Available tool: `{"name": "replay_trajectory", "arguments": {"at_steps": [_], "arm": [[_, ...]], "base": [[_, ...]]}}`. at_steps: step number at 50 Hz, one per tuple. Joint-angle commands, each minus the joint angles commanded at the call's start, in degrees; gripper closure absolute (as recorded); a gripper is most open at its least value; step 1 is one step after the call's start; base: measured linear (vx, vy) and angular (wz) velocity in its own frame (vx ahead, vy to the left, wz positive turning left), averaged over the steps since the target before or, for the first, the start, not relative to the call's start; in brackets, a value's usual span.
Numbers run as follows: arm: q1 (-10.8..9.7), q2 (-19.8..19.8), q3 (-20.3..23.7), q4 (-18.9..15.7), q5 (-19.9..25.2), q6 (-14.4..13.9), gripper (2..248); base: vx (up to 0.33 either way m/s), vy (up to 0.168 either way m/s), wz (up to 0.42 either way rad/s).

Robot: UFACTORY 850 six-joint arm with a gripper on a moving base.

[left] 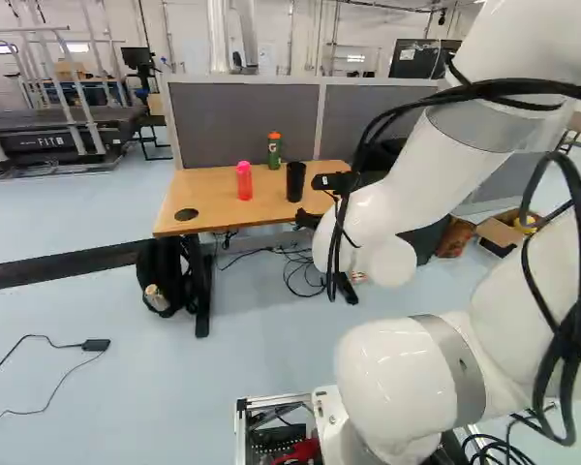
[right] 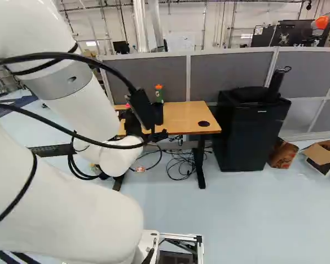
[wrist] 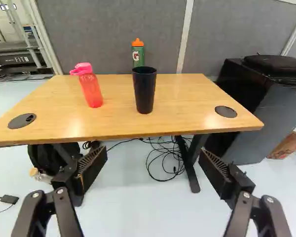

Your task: Pick up the green bottle from the table

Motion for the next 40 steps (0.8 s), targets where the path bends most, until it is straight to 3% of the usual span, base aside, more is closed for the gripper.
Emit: {"name": "replay_trajectory", "arguments": {"at_steps": [18,40], "arm": [[0.0,0.0,0.0,0.0,0.0,0.0,3],[0.0,0.0,0.0,0.0,0.0,0.0,3]], "base": [[0.256,0.044,0.178],[0.274,0.003,-0.021]]}}
